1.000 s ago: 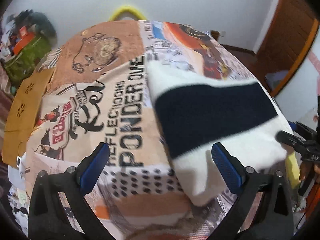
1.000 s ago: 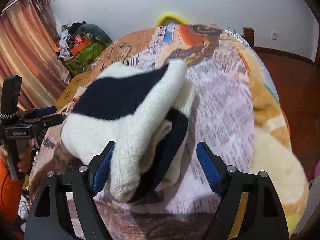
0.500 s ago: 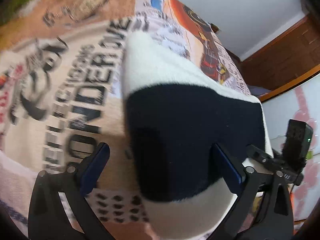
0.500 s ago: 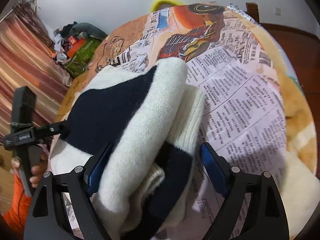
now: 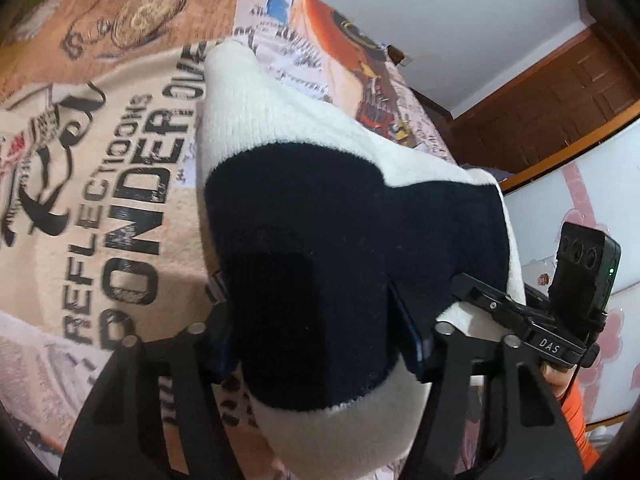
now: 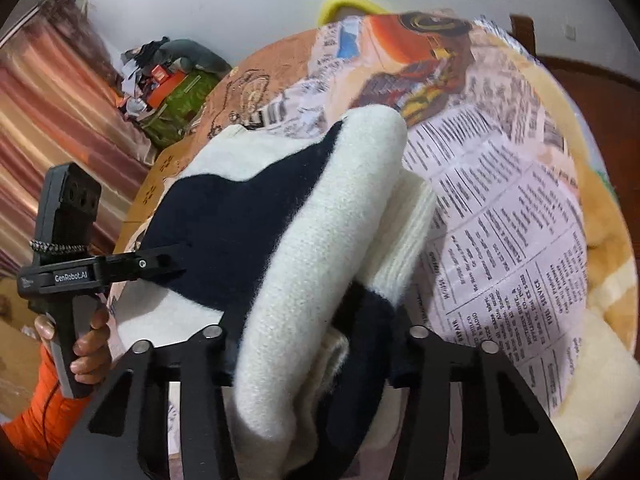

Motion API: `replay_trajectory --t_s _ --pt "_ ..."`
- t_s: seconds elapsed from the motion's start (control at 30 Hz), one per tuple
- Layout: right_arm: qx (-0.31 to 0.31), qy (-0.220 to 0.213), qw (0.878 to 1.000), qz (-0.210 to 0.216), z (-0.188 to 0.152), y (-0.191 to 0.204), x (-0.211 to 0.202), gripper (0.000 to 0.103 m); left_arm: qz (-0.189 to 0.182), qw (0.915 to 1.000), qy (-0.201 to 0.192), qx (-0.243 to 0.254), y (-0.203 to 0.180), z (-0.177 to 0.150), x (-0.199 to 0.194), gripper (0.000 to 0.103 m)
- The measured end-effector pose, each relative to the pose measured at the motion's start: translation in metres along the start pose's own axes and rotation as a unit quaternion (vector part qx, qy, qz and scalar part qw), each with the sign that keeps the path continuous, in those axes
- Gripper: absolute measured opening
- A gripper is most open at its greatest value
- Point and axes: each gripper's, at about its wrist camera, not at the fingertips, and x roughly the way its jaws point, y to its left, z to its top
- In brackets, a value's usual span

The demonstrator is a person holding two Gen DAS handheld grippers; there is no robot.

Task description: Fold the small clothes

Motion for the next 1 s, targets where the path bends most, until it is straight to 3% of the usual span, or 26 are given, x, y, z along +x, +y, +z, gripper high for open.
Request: replay_trajectory --t_s 0.3,0.5,0.63,0.83,0.9,1.0 --pt "-0.040 -0.037 0.998 0.036 0.015 0.073 -0.008 0.039 0.038 0.9947 -0.093 0.020 0.022 -0.008 -0.106 0.059" --pt "-0.061 -0.041 0.995 0.068 0.026 0.130 0.020 0.039 0.067 0.9917 -0.110 0.002 0.074 -0.008 -0.153 0.059" --pt "-0.050 -0.022 0.995 0.088 0.024 0.152 0.061 0.039 0.079 0.9918 -0.097 -0.024 0.116 -0.013 -0.159 0.059" --pt "-0.050 0.032 0.996 0.072 0.008 0.166 0.124 0.039 0.118 0.9894 -0.057 -0.063 0.174 -0.026 -0.128 0.061" --pt "-0.063 0.040 0.996 0.053 0.005 0.167 0.135 0.043 0.117 0.9882 -0.058 -0.079 0.189 -0.031 -0.118 0.069" --pt "-0.076 0.046 0.995 0.049 0.007 0.167 0.136 0.052 0.108 0.9877 -0.075 -0.083 0.195 -0.036 -0.120 0.072"
